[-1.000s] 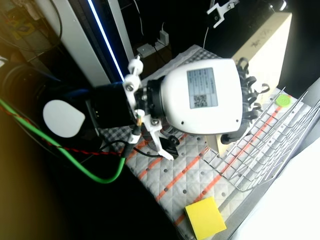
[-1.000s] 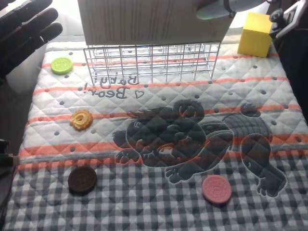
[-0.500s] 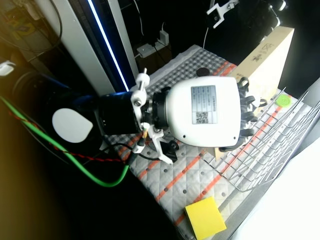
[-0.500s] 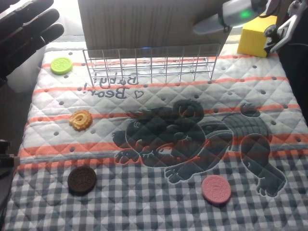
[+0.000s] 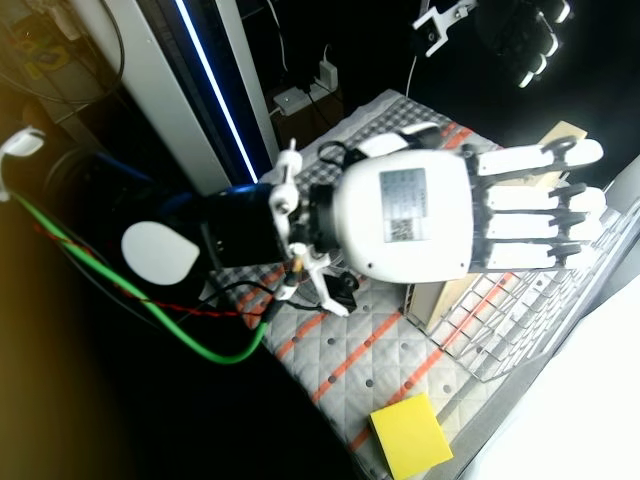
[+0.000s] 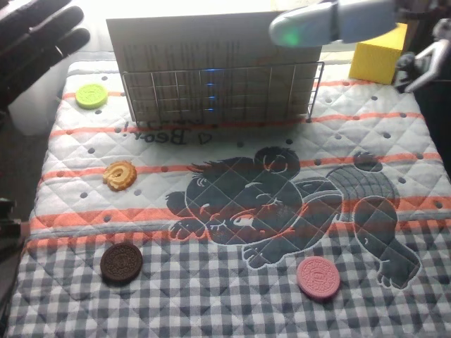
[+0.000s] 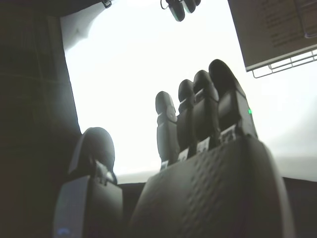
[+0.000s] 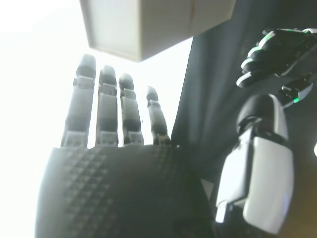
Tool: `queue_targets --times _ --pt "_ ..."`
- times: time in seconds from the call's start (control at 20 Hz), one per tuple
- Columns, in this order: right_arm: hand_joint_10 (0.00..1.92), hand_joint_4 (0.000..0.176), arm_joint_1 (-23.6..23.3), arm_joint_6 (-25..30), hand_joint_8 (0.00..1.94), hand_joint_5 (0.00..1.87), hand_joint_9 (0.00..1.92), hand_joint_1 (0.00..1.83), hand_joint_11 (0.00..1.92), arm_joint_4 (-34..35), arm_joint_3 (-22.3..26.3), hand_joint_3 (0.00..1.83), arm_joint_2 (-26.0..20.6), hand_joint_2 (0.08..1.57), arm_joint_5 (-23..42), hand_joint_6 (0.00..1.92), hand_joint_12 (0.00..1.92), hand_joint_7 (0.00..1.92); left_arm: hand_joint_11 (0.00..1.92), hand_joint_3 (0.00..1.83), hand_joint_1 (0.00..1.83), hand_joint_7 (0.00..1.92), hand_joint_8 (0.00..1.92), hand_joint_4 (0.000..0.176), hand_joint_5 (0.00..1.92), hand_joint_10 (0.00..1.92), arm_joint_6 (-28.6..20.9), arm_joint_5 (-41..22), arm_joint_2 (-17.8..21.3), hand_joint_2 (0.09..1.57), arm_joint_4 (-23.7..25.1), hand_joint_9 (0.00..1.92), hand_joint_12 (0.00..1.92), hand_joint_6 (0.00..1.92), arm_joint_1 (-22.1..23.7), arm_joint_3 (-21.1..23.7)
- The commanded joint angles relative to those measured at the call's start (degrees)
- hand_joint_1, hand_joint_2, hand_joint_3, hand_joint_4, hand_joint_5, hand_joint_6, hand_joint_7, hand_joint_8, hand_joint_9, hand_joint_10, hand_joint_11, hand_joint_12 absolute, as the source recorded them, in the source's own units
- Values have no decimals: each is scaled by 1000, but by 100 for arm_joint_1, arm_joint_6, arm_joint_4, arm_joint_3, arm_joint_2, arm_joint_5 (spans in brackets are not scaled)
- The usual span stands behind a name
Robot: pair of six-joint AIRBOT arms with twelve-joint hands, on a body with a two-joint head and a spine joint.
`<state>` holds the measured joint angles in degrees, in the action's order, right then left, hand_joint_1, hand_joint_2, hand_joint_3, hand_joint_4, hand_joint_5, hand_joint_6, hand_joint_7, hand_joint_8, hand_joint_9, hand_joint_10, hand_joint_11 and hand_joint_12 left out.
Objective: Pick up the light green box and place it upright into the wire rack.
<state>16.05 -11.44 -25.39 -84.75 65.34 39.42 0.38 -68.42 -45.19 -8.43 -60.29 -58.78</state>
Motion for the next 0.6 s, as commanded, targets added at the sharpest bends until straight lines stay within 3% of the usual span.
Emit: queue_targets --times 0.0,0.15,0.2,0.4,0.45,0.5,0.55 --pt "0 176 -4 45 0 0 0 263 0 314 62 0 -139 861 884 0 0 0 0 0 491 266 1 85 421 1 -38 -901 -10 1121 -125 218 509 2 44 -1" --pt "0 176 108 45 0 0 0 388 0 469 249 0 -331 839 1089 0 0 0 0 0 520 275 3 102 425 2 -38 -1042 -11 1116 -180 214 494 2 15 19" --pt "0 176 232 45 0 0 0 350 0 644 486 0 -550 858 1293 0 0 0 0 0 560 290 3 87 443 3 -38 -1185 -14 1109 -241 226 536 3 -17 34" --pt "0 176 1079 45 0 0 0 397 0 1352 1332 22 -1300 929 2443 0 0 0 0 4 496 301 0 80 456 0 -38 -1772 -31 1123 -397 206 462 1 -94 109" --pt "0 176 1340 45 0 0 0 397 0 1493 1520 13 -1439 985 2754 0 0 0 0 4 461 282 0 82 437 0 -38 -1941 -37 1134 -409 178 399 0 -105 137" --pt "0 176 1542 45 0 0 0 409 0 1574 1622 0 -1505 955 2940 0 0 0 0 4 407 274 0 100 422 0 -38 -2049 -38 1141 -413 173 348 0 -114 156" --pt "0 146 1853 45 0 0 0 422 0 1737 1777 0 -1591 938 3196 0 0 0 0 2 368 277 1 91 411 3 -38 -2220 -38 1142 -421 187 387 0 -133 181"
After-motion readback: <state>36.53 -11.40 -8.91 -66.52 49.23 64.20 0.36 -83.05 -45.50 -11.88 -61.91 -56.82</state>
